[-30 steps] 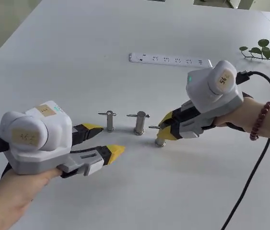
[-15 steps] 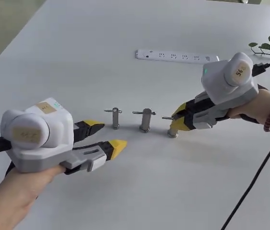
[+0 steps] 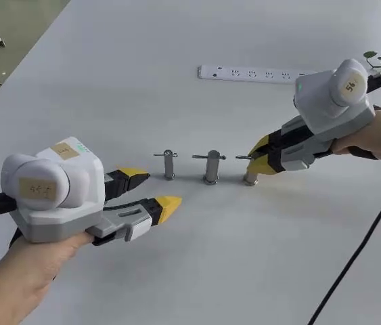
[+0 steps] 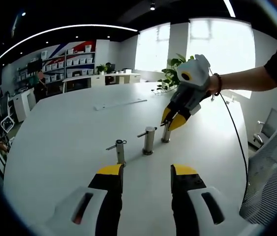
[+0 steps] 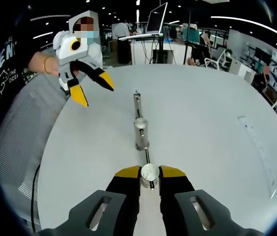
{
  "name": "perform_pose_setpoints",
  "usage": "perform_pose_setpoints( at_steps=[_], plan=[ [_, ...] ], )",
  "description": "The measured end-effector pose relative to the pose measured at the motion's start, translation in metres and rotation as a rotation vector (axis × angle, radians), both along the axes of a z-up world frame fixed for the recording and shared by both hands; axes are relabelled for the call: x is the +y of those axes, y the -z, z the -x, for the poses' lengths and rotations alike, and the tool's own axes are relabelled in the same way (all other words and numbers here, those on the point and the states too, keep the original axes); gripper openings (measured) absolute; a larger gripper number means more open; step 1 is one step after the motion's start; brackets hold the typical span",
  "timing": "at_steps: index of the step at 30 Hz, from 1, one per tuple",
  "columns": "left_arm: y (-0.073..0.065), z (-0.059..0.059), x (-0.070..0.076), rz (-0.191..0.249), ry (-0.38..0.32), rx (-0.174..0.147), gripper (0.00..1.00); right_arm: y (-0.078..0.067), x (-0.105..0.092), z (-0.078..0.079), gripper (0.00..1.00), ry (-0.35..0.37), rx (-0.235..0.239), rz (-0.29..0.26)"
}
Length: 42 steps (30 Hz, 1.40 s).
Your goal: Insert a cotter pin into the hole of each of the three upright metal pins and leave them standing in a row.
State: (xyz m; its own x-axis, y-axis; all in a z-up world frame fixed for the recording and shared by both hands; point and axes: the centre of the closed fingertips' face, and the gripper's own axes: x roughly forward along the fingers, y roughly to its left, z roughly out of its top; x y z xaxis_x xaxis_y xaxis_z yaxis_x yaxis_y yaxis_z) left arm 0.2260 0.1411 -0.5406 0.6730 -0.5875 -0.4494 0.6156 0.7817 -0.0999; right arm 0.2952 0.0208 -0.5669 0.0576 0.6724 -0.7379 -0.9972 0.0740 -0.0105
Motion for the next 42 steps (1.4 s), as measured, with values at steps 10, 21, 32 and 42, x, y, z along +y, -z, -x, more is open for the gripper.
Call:
perform_pose_setpoints(
  at_steps=[10,21,32,42],
  plan=[
    [0.0,0.0,0.002,-0.019,-0.001,0.004,0.37,0.002,0.0,0.001,0.09,-0.03,0.049,-0.022],
    [0.0,-0.001,0.001,-0.034,-0.001,0.012,0.39,0.001,-0.003,-0.002,0.17,0.021,0.058,-0.04],
    [-0.007,-0.005,0.007,-0.024,-0.056,0.005,0.42,-0.028,-0.006,0.006,0.3,0.262,0.065,-0.166],
    [-0.021,0.0,0.008,0.0,-0.104,0.0,0.45,-0.049,-0.011,0.023,0.48,0.535,0.099,-0.236]
  ],
)
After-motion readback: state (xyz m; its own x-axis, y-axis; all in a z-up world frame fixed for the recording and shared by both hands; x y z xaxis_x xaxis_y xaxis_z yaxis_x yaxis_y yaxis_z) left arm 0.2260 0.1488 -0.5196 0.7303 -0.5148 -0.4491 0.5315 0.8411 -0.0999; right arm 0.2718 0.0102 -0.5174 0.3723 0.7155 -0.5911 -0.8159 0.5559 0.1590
